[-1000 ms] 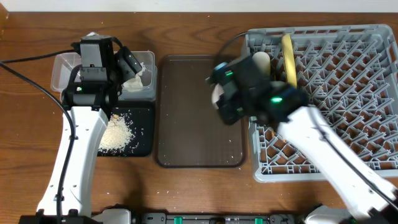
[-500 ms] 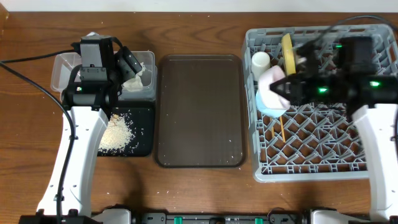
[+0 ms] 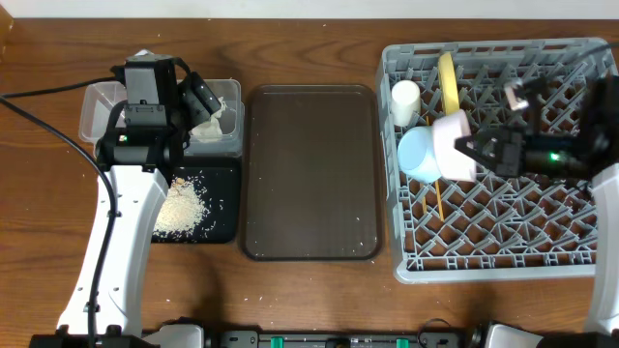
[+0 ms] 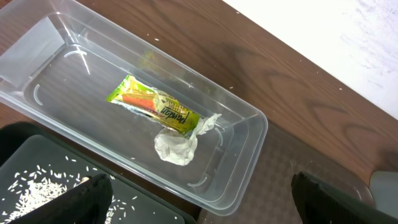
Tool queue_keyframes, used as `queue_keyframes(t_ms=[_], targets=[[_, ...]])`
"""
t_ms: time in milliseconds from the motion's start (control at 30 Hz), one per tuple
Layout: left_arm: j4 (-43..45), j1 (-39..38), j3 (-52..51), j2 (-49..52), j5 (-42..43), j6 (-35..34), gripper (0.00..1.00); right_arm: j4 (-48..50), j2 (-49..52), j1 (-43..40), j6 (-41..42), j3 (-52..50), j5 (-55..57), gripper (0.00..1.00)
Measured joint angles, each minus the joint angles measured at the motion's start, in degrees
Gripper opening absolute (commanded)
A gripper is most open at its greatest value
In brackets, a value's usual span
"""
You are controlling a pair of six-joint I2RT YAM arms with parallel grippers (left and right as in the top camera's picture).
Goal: Sort waste into correct bins and load items into the dishwasher rack
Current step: 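Lift the pink-white bowl with the right gripper into the dish rack, then lower the pink-white bowl into the rack's right side and release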
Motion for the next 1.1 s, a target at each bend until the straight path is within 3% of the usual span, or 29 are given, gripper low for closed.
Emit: queue_keyframes(t_ms=[233, 500, 667, 867, 1100], targets=[[0.00, 0.00, 0.00, 0.00, 0.00, 0.00, 0.95, -0.70, 1.38, -7.34, -6.10, -0.02, -0.42, 0.01], [-0.02, 0.00, 0.00, 0.00, 0.00, 0.00, 0.95, 13.51, 9.62, -13.53, -5.73, 0.00, -6.64, 0.01], [0.00, 0.00, 0.00, 0.00, 0.00, -0.02, 0.95, 25.59, 18.18, -14.10, -1.27, -0.04, -14.86, 0.01], [0.00, 0.00, 0.00, 0.00, 0.00, -0.02, 0.95, 44.50, 26.86, -14.10, 11.74, -0.02, -23.26, 0.01], [0.00, 0.00, 0.00, 0.00, 0.00, 0.00, 0.95, 50.23, 29.99, -14.08, 19.39, -0.02, -25.77, 0.01]])
